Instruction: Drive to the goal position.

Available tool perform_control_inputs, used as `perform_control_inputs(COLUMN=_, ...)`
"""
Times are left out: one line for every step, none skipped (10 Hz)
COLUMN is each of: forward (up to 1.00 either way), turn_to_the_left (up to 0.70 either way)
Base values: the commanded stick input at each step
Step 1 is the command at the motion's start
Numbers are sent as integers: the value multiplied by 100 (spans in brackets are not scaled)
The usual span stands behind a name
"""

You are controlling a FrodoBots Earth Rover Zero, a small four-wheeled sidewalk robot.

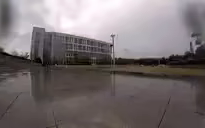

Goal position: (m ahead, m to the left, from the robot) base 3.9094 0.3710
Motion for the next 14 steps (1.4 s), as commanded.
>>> perform_control_inputs(forward=0, turn_to_the_left=-45)
perform_control_inputs(forward=0, turn_to_the_left=-45)
perform_control_inputs(forward=0, turn_to_the_left=-45)
perform_control_inputs(forward=0, turn_to_the_left=-45)
perform_control_inputs(forward=0, turn_to_the_left=-45)
perform_control_inputs(forward=0, turn_to_the_left=-45)
perform_control_inputs(forward=0, turn_to_the_left=-45)
perform_control_inputs(forward=0, turn_to_the_left=-45)
perform_control_inputs(forward=0, turn_to_the_left=-45)
perform_control_inputs(forward=0, turn_to_the_left=-45)
perform_control_inputs(forward=0, turn_to_the_left=-45)
perform_control_inputs(forward=0, turn_to_the_left=-45)
perform_control_inputs(forward=0, turn_to_the_left=-45)
perform_control_inputs(forward=0, turn_to_the_left=-45)
